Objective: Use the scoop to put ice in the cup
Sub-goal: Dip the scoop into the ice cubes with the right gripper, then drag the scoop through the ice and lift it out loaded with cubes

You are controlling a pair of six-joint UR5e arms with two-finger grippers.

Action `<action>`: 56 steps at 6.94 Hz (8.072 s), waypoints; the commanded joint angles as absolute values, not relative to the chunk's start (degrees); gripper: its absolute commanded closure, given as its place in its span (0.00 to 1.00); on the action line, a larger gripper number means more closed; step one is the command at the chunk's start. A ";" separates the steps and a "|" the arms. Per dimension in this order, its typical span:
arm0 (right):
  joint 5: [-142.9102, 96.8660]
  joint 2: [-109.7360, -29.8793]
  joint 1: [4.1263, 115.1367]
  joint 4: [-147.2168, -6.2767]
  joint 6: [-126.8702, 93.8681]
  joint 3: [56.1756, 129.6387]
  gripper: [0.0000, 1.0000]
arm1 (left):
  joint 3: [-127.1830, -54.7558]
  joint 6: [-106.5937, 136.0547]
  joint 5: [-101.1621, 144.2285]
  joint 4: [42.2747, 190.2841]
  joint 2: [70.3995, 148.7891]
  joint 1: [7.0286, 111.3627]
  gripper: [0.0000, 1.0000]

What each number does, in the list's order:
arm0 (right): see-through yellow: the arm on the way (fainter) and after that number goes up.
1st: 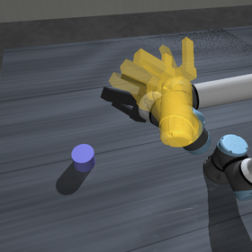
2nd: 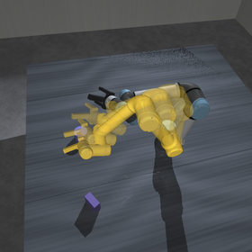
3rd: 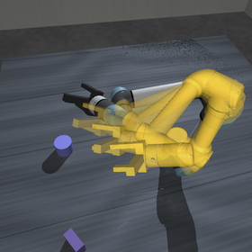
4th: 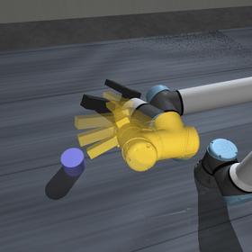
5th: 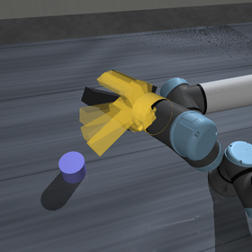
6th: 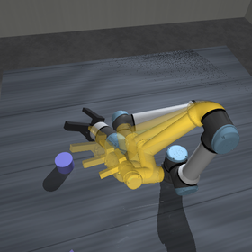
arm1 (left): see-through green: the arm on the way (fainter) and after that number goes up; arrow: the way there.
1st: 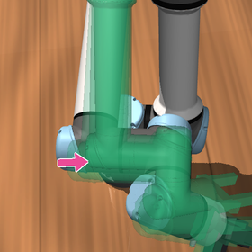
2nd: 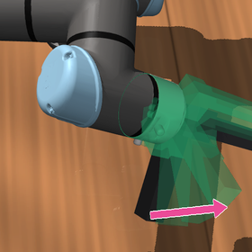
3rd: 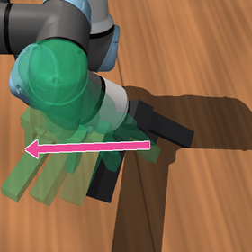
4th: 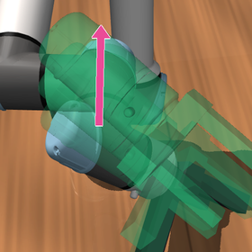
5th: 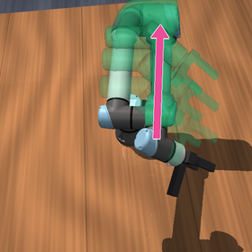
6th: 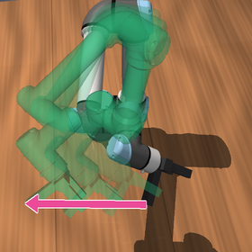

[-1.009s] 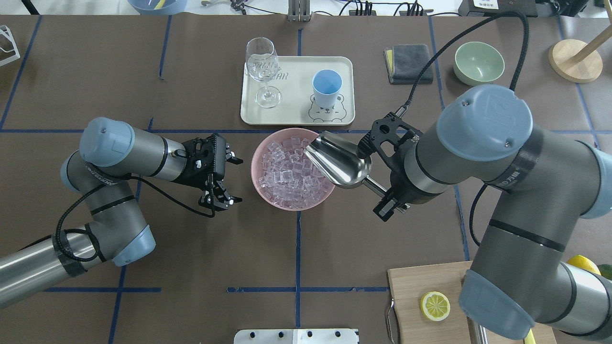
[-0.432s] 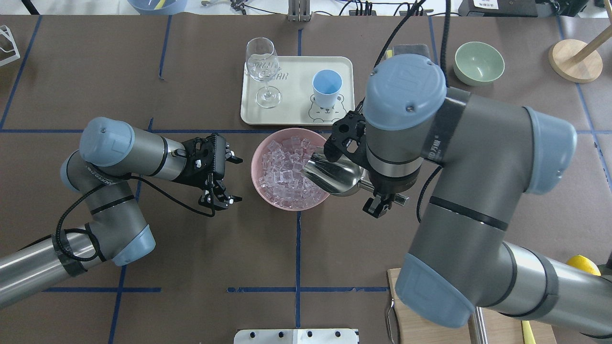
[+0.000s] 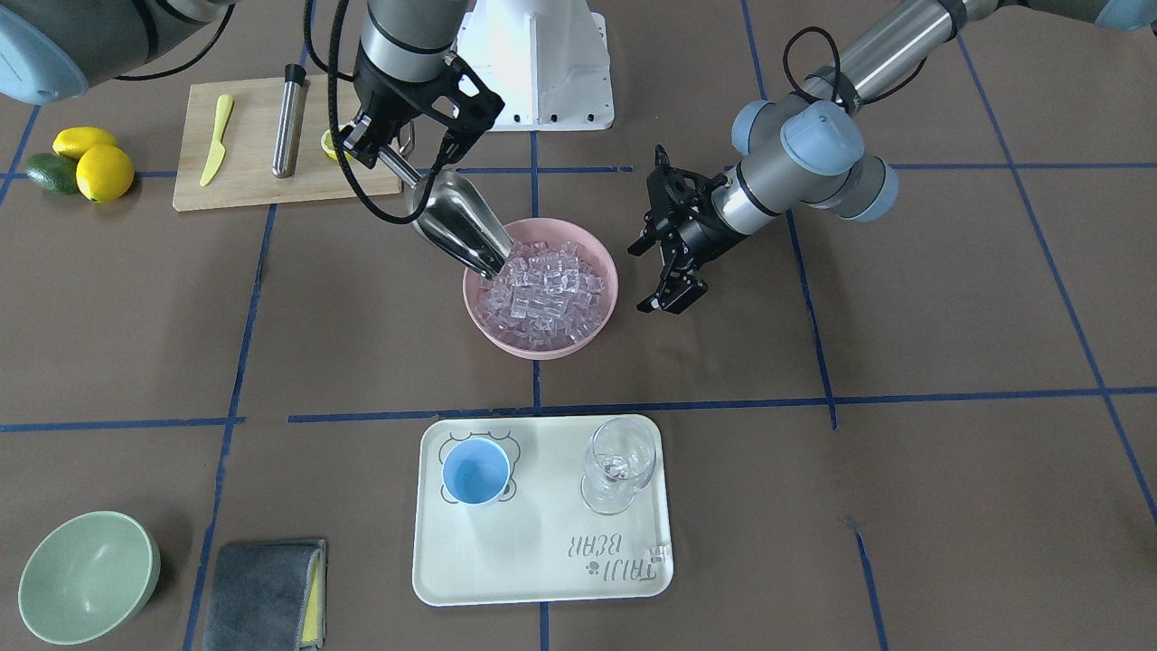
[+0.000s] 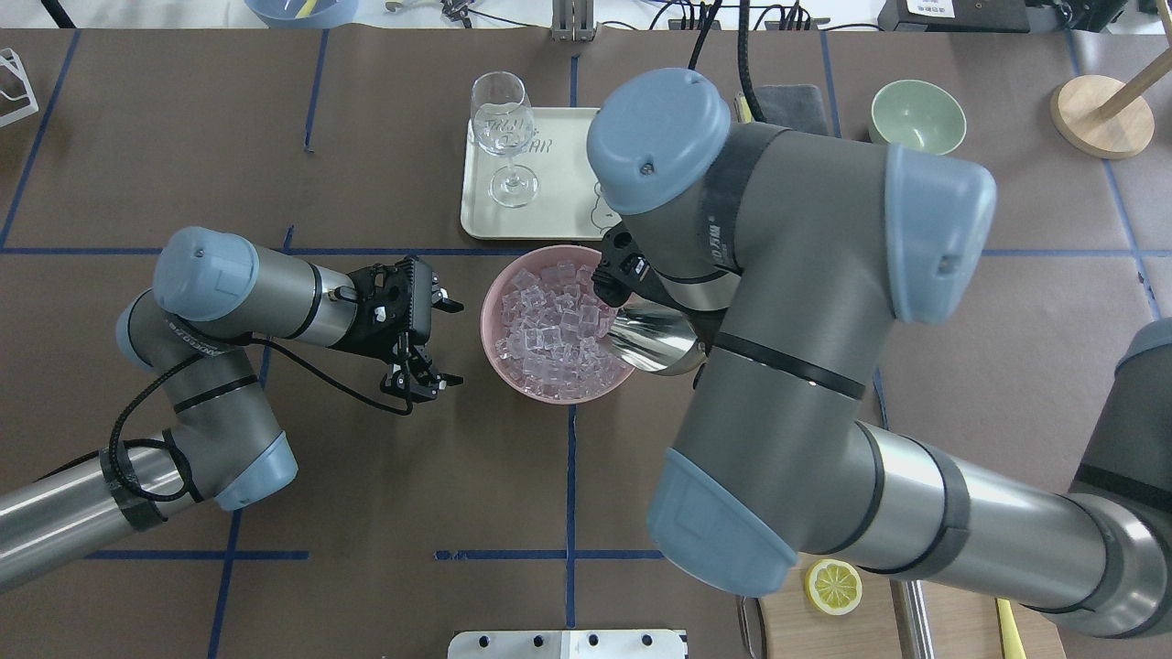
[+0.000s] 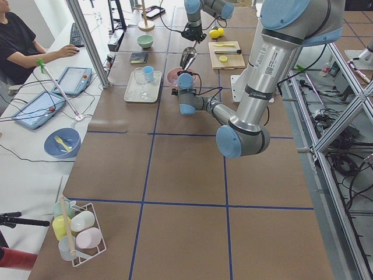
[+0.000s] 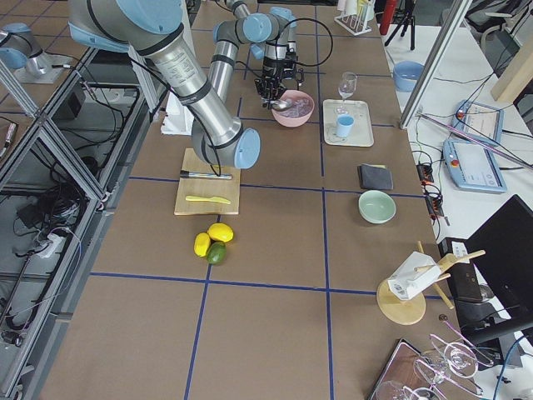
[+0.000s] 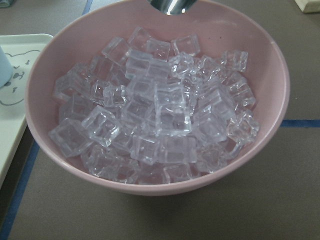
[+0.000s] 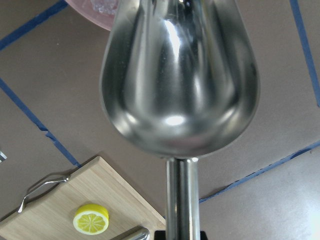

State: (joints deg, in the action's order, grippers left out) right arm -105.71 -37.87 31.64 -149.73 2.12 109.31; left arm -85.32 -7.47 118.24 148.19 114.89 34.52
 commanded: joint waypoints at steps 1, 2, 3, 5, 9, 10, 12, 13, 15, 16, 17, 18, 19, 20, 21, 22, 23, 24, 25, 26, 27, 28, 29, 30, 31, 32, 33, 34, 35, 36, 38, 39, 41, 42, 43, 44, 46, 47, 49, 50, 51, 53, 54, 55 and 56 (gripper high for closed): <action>-104.59 -31.39 31.64 -153.98 5.52 100.93 1.00 | -85.25 -7.38 116.47 148.18 114.96 34.28 0.00; -104.50 -31.29 31.64 -154.33 6.06 99.94 1.00 | -85.17 -7.38 115.93 148.18 114.87 34.19 0.00; -104.50 -29.37 31.64 -156.69 7.80 97.58 1.00 | -85.17 -6.08 115.93 148.27 114.96 34.19 0.00; -102.41 -26.12 31.64 -158.38 8.52 92.31 1.00 | -85.08 -4.22 115.93 148.97 114.87 34.19 0.00; -102.13 -20.49 31.55 -159.08 9.58 82.03 1.00 | -85.08 -4.22 115.84 149.06 114.87 34.01 0.00; -102.04 -20.39 31.47 -159.08 9.58 81.57 1.00 | -85.08 -4.22 115.84 149.06 114.87 34.01 0.00; -100.64 -20.39 31.38 -159.17 9.58 79.63 1.00 | -84.99 -4.22 115.84 149.06 114.87 34.01 0.00; -100.63 -20.22 31.03 -159.17 9.58 79.54 1.00 | -84.99 -4.22 115.84 149.06 114.96 34.01 0.00; -100.46 -20.39 29.54 -158.82 9.58 79.54 1.00 | -84.99 -4.22 115.84 149.06 114.96 34.01 0.00; -100.46 -20.48 29.18 -158.64 9.58 79.54 1.00 | -84.99 -4.22 115.84 149.06 114.96 34.01 0.00; -100.55 -20.57 28.83 -158.47 9.49 79.54 1.00 | -84.99 -4.22 115.84 149.06 114.96 34.01 0.00; -100.63 -20.57 28.57 -158.29 9.41 79.63 1.00 | -84.99 -4.22 115.84 149.06 114.96 34.01 0.00; -100.55 -21.26 28.22 -155.59 9.06 79.54 1.00 | -85.08 -4.22 115.84 149.06 114.96 34.01 0.00; -100.55 -22.05 28.04 -153.74 8.70 79.54 1.00 | -84.99 -4.22 115.84 149.06 114.96 33.93 0.00; -100.72 -22.23 28.21 -152.50 8.53 79.54 1.00 | -85.08 -4.22 115.84 149.06 114.96 34.01 0.00; -101.07 -23.37 28.21 -151.19 8.44 80.06 1.00 | -85.08 -4.13 115.84 149.06 114.96 34.01 0.00; -101.16 -24.34 28.30 -148.74 8.35 80.24 1.00 | -85.08 -4.13 115.84 149.06 114.96 34.01 0.00; -101.42 -26.00 28.30 -145.93 8.00 80.77 1.00 | -85.08 -4.13 115.84 149.06 114.96 34.01 0.00; -101.77 -26.71 28.30 -145.72 8.09 81.64 1.00 | -85.08 -4.13 115.84 149.06 115.05 33.93 0.00; -101.86 -28.02 28.30 -145.03 8.00 82.96 1.00 | -85.08 -4.13 115.84 149.06 115.40 33.93 0.00; -101.87 -29.69 28.39 -144.06 8.00 85.14 1.00 | -85.08 -4.13 115.84 149.06 115.57 33.93 0.00; -101.95 -30.66 28.39 -143.27 7.91 85.95 1.00 | -85.08 -4.13 115.84 149.06 115.66 33.93 0.00; -103.52 -32.85 28.39 -141.87 6.95 88.57 1.00 | -85.17 -4.13 115.84 149.06 115.93 33.93 0.00; -105.36 -36.35 28.39 -138.72 5.64 91.99 1.00 | -85.25 -4.13 115.84 149.06 116.01 33.93 0.00; -105.73 -37.08 28.56 -137.56 5.54 92.28 1.00 | -85.25 -4.13 115.84 149.06 116.02 34.01 0.00; -106.17 -37.18 29.17 -137.37 5.36 92.37 1.00 | -85.34 -4.13 115.84 149.06 116.02 33.93 0.00; -106.43 -37.61 29.35 -137.29 5.01 92.55 1.00 | -85.60 -4.04 115.84 149.06 115.93 34.01 0.00; -107.13 -39.62 29.44 -133.98 4.49 94.12 1.00 | -85.61 -4.04 115.84 149.06 115.93 34.01 0.00; -109.14 -40.07 30.23 -133.51 4.57 94.39 1.00 | -85.69 -4.04 115.84 149.06 115.93 34.01 0.00; -110.99 -40.51 31.10 -133.59 4.57 95.53 1.00 | -85.69 -4.04 115.84 149.06 115.93 34.10 0.00; -111.18 -40.87 31.72 -133.24 4.22 97.28 1.00 | -85.69 -4.04 115.84 149.06 116.02 34.01 0.00; -111.18 -41.48 31.73 -130.63 1.61 97.47 1.00 | -85.69 -4.04 115.84 149.06 116.02 34.10 0.00; -113.19 -45.34 31.73 -122.99 -1.74 98.43 1.00 | -85.69 -4.04 115.84 149.06 116.01 34.36 0.00; -113.38 -46.83 31.73 -122.52 -2.45 100.79 1.00 | -85.69 -4.04 115.84 149.15 116.02 34.37 0.00; -113.47 -48.41 31.73 -121.30 -2.81 102.72 1.00 | -85.78 -3.96 115.84 149.06 116.02 34.37 0.00; -113.73 -49.30 31.73 -118.94 -4.73 103.35 1.00 | -85.78 -3.96 115.84 149.15 116.02 34.37 0.00; -115.48 -52.10 31.73 -112.01 -7.19 103.62 1.00 | -85.87 -3.96 115.84 149.15 116.02 34.72 0.00; -116.62 -52.29 31.82 -110.67 -8.16 103.97 1.00 | -85.96 -3.96 115.84 149.15 116.02 34.72 0.00; -117.07 -54.39 31.90 -108.30 -9.23 106.17 1.00 | -86.22 -3.96 115.84 149.06 116.02 34.89 0.00; -117.77 -55.45 31.99 -106.28 -10.45 106.61 1.00 | -86.22 -3.96 115.84 149.15 116.10 34.89 0.00; -118.12 -56.33 32.08 -104.61 -11.07 107.13 1.00 | -86.31 -3.96 115.84 149.15 116.02 34.89 0.00; -119.08 -57.22 32.25 -103.97 -12.38 109.76 1.00 | -86.66 -3.87 115.84 149.15 116.02 35.24 0.00; -120.14 -57.13 32.52 -103.97 -14.83 111.52 1.00 | -86.66 -3.87 115.84 149.15 116.02 35.33 0.00; -120.32 -57.22 33.91 -104.50 -15.72 112.32 1.00 | -86.66 -3.95 115.93 149.06 116.02 35.68 0.00; -120.67 -57.22 36.19 -105.29 -16.69 112.67 1.00 | -86.66 -3.96 116.01 149.06 116.02 36.21 0.00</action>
